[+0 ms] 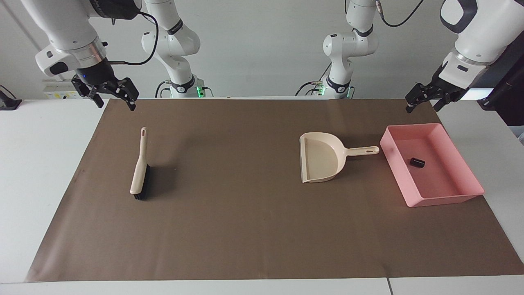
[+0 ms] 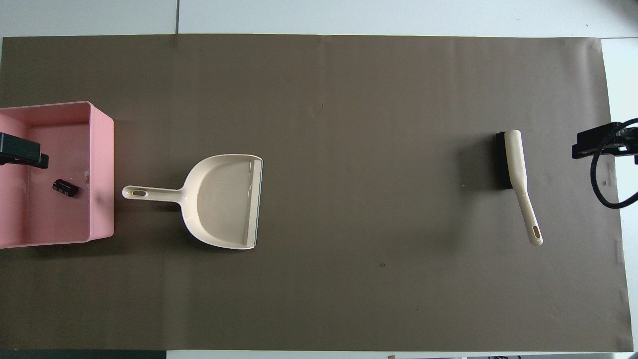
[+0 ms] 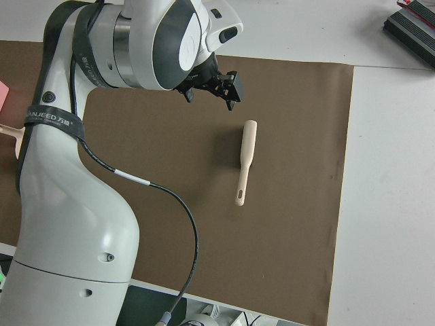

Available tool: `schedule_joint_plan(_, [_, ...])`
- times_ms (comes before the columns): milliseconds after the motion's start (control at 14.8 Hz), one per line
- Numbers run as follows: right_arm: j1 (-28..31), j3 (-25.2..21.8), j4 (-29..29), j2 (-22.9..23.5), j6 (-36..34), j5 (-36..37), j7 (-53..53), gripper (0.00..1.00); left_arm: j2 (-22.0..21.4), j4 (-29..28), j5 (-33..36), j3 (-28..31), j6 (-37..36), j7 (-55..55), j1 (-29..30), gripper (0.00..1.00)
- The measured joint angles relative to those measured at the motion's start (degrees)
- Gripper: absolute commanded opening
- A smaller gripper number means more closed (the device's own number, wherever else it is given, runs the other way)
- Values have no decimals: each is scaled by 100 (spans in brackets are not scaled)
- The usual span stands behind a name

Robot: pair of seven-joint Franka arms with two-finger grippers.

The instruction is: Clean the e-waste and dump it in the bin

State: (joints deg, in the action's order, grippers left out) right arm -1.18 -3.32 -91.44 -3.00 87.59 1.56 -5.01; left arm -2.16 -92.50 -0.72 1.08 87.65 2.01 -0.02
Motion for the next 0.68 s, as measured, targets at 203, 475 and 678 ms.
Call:
schedule_joint_plan(203, [0,0,0,0,0,0,0,99,0,-1,-3,-13,-50,0,-51,98])
schedule_joint_plan(475, [0,0,0,0,0,0,0,99,0,-1,-3,-37,-65,0,-96,98])
schedule_joint_plan(678, [0,0,0,0,0,0,0,99,0,-1,-3,-38,-67,0,-104,98])
